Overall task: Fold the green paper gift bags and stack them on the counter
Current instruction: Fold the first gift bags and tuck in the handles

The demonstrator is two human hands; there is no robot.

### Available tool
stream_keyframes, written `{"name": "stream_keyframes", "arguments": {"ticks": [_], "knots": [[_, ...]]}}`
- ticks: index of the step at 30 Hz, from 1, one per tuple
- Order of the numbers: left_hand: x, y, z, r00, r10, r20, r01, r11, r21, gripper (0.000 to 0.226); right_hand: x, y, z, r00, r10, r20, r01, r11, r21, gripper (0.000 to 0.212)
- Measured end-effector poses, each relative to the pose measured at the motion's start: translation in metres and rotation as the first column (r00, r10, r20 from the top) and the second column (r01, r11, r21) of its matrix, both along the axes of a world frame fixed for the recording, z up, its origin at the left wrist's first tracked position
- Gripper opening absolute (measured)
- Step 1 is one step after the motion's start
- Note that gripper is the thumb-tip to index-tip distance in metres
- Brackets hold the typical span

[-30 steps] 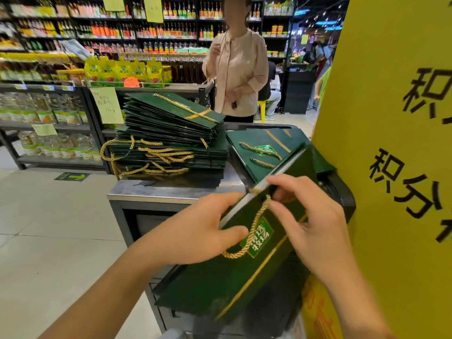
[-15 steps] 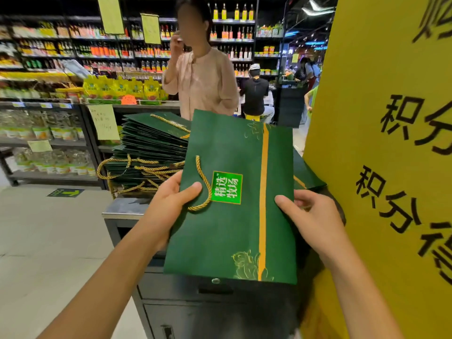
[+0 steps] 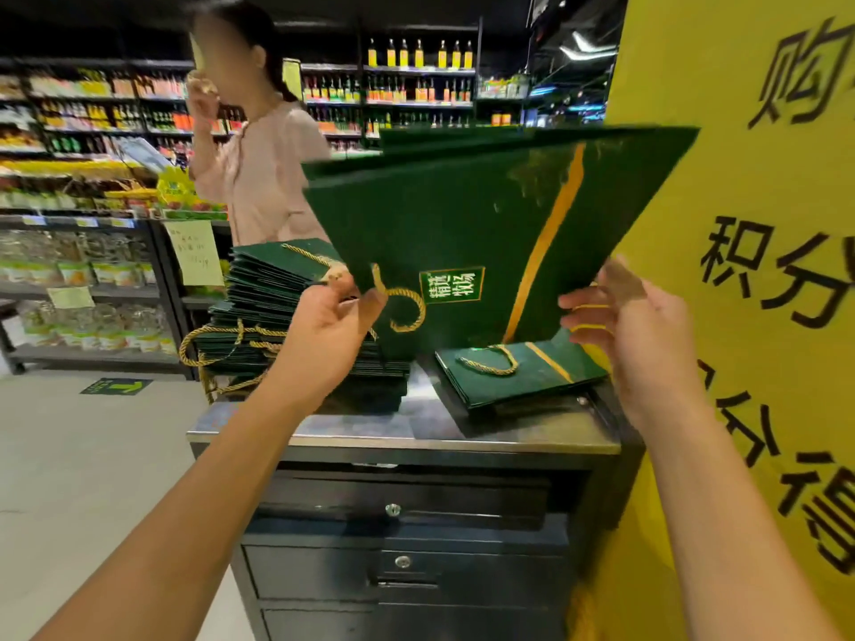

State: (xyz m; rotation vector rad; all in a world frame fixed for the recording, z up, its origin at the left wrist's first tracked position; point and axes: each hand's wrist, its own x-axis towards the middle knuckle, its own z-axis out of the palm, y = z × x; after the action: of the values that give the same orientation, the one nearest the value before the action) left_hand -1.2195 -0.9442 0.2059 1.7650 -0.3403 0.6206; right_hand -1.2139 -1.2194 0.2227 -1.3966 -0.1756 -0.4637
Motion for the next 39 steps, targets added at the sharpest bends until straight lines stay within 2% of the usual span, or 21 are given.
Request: {"name": "stream_keyframes", "arguments": {"ticks": [2, 3, 4, 6, 7, 8, 11, 14, 17, 20, 23, 25, 28, 29, 30, 32, 34, 35, 37, 39], "knots": [[0.005, 0.001, -0.009, 0.999, 0.027, -0.045, -0.027, 1.000, -0.006, 0.016, 0.007, -0.007, -0.007, 0.984, 0.151, -0.091, -0.134, 0.977, 0.167, 0.042], [0.007, 0.002, -0.015, 0.999, 0.038, -0.035, -0.038, 0.999, 0.024, 0.016, 0.008, -0.010, -0.011, 0.969, 0.201, -0.147, -0.169, 0.965, 0.202, 0.045], [0.007, 0.004, -0.021, 0.999, 0.048, -0.008, -0.047, 0.995, 0.091, 0.023, 0.008, -0.014, -0.017, 0.954, 0.222, -0.201, -0.182, 0.963, 0.201, 0.042], [0.007, 0.005, -0.034, 1.000, 0.023, -0.007, -0.022, 0.981, 0.193, 0.054, 0.006, -0.020, -0.026, 0.939, 0.195, -0.284, -0.175, 0.980, 0.092, 0.019], [0.007, 0.004, -0.040, 0.998, -0.018, -0.052, 0.027, 0.986, 0.165, 0.064, 0.004, -0.021, -0.031, 0.935, 0.165, -0.313, -0.168, 0.986, 0.018, 0.013], [0.007, 0.003, -0.045, 0.993, -0.067, -0.101, 0.077, 0.992, 0.100, 0.066, 0.006, -0.023, -0.038, 0.932, 0.134, -0.337, -0.154, 0.988, -0.033, 0.017], [0.009, -0.005, -0.061, 0.968, -0.151, -0.202, 0.135, 0.986, -0.094, 0.057, 0.010, -0.025, -0.055, 0.924, 0.042, -0.379, -0.077, 0.994, -0.075, 0.028], [0.015, -0.009, -0.073, 0.921, -0.229, -0.314, 0.133, 0.945, -0.300, 0.052, 0.018, -0.027, -0.072, 0.937, -0.080, -0.340, 0.035, 0.990, -0.137, 0.030], [0.020, -0.014, -0.077, 0.855, -0.307, -0.418, 0.138, 0.912, -0.386, 0.032, 0.021, -0.023, -0.084, 0.942, -0.152, -0.300, 0.114, 0.983, -0.142, 0.031], [0.025, -0.020, -0.074, 0.795, -0.361, -0.488, 0.178, 0.907, -0.381, 0.032, 0.028, -0.020, -0.099, 0.938, -0.174, -0.301, 0.136, 0.980, -0.144, 0.033], [0.032, -0.021, -0.070, 0.761, -0.341, -0.552, 0.212, 0.935, -0.286, 0.031, 0.031, -0.014, -0.109, 0.937, -0.238, -0.256, 0.183, 0.958, -0.223, 0.032], [0.034, -0.022, -0.071, 0.770, -0.300, -0.563, 0.203, 0.952, -0.229, 0.025, 0.032, -0.009, -0.114, 0.935, -0.305, -0.180, 0.225, 0.904, -0.365, 0.026], [0.038, -0.021, -0.076, 0.790, -0.246, -0.562, 0.162, 0.967, -0.196, 0.023, 0.036, 0.000, -0.119, 0.919, -0.392, 0.036, 0.324, 0.702, -0.634, 0.021], [0.038, -0.021, -0.078, 0.792, -0.243, -0.560, 0.159, 0.968, -0.195, 0.023, 0.036, 0.006, -0.118, 0.913, -0.385, 0.131, 0.368, 0.643, -0.671, 0.020], [0.039, -0.020, -0.079, 0.795, -0.244, -0.556, 0.160, 0.967, -0.196, 0.023, 0.036, 0.014, -0.115, 0.915, -0.353, 0.194, 0.386, 0.630, -0.674, 0.018], [0.039, -0.019, -0.081, 0.803, -0.248, -0.543, 0.167, 0.967, -0.194, 0.022, 0.031, 0.037, -0.104, 0.943, -0.241, 0.230, 0.334, 0.694, -0.638, 0.009], [0.039, -0.021, -0.082, 0.815, -0.240, -0.528, 0.168, 0.969, -0.180, 0.019, 0.030, 0.060, -0.092, 0.980, -0.112, 0.166, 0.190, 0.776, -0.602, 0.004], [0.038, -0.021, -0.083, 0.821, -0.232, -0.521, 0.170, 0.971, -0.166, 0.017, 0.033, 0.070, -0.086, 0.993, -0.048, 0.110, 0.105, 0.785, -0.611, 0.008], [0.038, -0.020, -0.086, 0.833, -0.223, -0.507, 0.181, 0.975, -0.131, 0.015, 0.044, 0.084, -0.076, 1.000, 0.015, -0.027, -0.030, 0.710, -0.704, 0.023], [0.039, -0.017, -0.088, 0.838, -0.226, -0.497, 0.200, 0.974, -0.105, 0.015, 0.055, 0.093, -0.070, 0.992, -0.016, -0.123, -0.087, 0.613, -0.786, 0.039]]}}
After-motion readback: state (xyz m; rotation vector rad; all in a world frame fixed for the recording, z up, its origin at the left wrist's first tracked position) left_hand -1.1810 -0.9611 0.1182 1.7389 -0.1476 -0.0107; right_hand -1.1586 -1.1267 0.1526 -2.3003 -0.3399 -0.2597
